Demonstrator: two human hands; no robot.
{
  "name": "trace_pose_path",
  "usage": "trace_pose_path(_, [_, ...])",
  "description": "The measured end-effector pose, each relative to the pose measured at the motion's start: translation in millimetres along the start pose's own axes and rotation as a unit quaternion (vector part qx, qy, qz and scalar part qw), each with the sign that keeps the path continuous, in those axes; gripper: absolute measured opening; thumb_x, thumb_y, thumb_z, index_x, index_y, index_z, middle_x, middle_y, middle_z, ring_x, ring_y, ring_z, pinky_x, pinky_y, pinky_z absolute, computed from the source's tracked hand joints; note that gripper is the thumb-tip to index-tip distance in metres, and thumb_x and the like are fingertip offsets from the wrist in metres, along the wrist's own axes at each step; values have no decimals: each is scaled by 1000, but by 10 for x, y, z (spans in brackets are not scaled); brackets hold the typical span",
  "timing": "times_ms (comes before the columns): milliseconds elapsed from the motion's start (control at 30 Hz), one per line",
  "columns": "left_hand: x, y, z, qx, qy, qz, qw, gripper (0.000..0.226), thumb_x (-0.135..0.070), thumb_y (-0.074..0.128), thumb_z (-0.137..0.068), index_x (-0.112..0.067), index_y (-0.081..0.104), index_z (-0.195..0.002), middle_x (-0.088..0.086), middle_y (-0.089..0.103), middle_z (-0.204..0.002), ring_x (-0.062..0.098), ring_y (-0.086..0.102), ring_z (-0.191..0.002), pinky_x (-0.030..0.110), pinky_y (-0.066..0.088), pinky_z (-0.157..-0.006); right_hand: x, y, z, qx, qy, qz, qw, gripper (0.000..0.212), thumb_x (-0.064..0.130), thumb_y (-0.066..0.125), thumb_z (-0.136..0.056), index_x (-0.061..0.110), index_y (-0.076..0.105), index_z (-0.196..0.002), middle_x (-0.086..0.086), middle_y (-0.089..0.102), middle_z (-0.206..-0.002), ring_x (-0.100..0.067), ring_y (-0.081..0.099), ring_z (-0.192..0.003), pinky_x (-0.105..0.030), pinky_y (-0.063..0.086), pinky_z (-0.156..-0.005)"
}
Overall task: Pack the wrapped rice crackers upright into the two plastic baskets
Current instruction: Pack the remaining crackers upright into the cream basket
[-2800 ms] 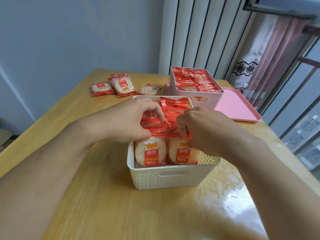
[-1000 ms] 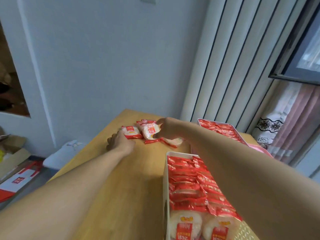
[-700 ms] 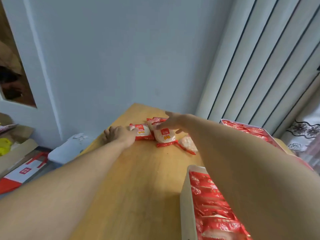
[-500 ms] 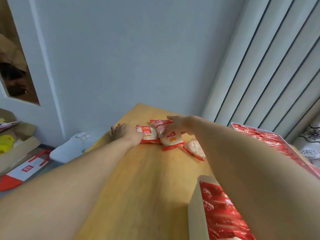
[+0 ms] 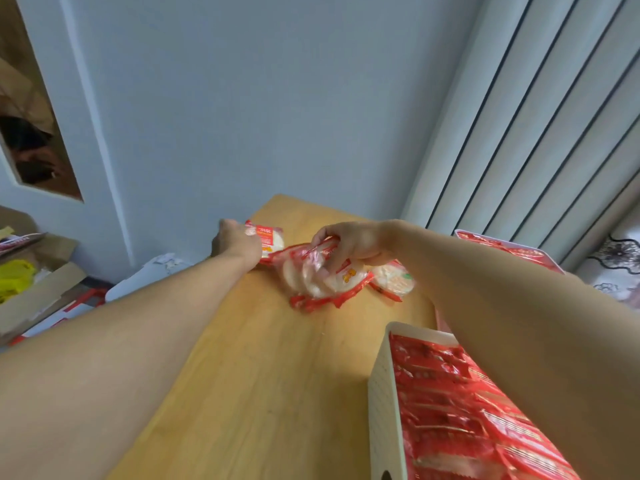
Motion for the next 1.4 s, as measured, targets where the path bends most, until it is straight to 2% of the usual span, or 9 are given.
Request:
trace_pose_path(167, [-230,595,376,188,79,10,979,51,-8,45,-93,-34,54,-136,-2,62,-127,22,63,-105,30,48,-75,7,-34,213,-54,9,121,991,68,14,92,-69,29,60,-127,-1,65,-120,-20,65,-106,-34,57,-93])
trace_pose_path(333, [-234,662,546,222,57,35,973,29,-42,56,-91,-29,62,-116,-6,64,-114,19,61,-107,30,47,-93,-200,-685,541,-184,32,-3,982,58,17,86,-77,14,61,-130,-5,69,-114,-20,72,-96,-31,62,-81])
trace_pose_path(433, [-141,751,622,284,37,-1,958,87,-59,88,-58,-24,48,-127,-7,65,-118,17,65,-109,34,51,-98,-681,-832,527,-227,146,1,963,76,43,96,-57,6,65,-115,-13,72,-116,-28,72,-106,-46,55,-98])
trace_pose_path(500, [-103,797,625,286,41,-16,957,115,-50,94,-40,-19,46,-140,-3,67,-122,17,67,-107,35,55,-96,-878,-723,506,-187,207,54,959,68,50,87,-71,4,63,-115,-15,70,-116,-31,71,-103,-45,54,-100])
trace_pose_path(700, [-19,686,573,222,30,40,974,81,-32,92,-65,-16,56,-135,-1,72,-116,16,70,-101,35,56,-94,-831,-615,633,-143,252,166,943,73,65,61,-88,8,54,-134,-10,58,-135,-29,59,-117,-36,47,-98])
trace_pose_path(900, [78,438,614,175,10,77,982,71,-42,91,-54,-18,66,-116,-1,74,-108,19,72,-98,38,57,-95,-733,-573,701,-176,226,219,933,59,66,79,-70,12,66,-90,-3,58,-69,-18,51,-60,-25,40,-56])
trace_pose_path(1033, [114,266,745,153,-4,116,981,37,-34,89,-70,-18,71,-98,-2,76,-98,19,73,-92,39,58,-92,-477,-421,985,-212,191,243,927,52,59,80,-74,13,65,-93,-1,62,-72,-14,55,-57,-23,41,-50])
trace_pose_path(1200, [-155,57,1153,148,-14,235,961,22,-27,82,-82,-16,71,-97,-4,71,-99,16,66,-79,30,54,-69,-13,-651,1975,-434,22,35,900,62,56,84,-70,18,52,-106,4,66,-92,-8,63,-72,-23,48,-50])
trace_pose_path(1400, [-586,109,2170,242,-18,296,924,31,-33,84,-79,-14,74,-102,2,77,-94,15,70,-78,29,55,-70,-592,-337,3394,-466,-42,-212,858,62,62,83,-65,15,69,-103,-3,79,-86,-17,75,-70,-34,61,-66])
Point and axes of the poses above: each hand's wrist, its own z-axis away from the middle knuckle, its own y-axis out of the palm, x = y × z, the point moved 10 cm from there along -z, towards the middle knuckle
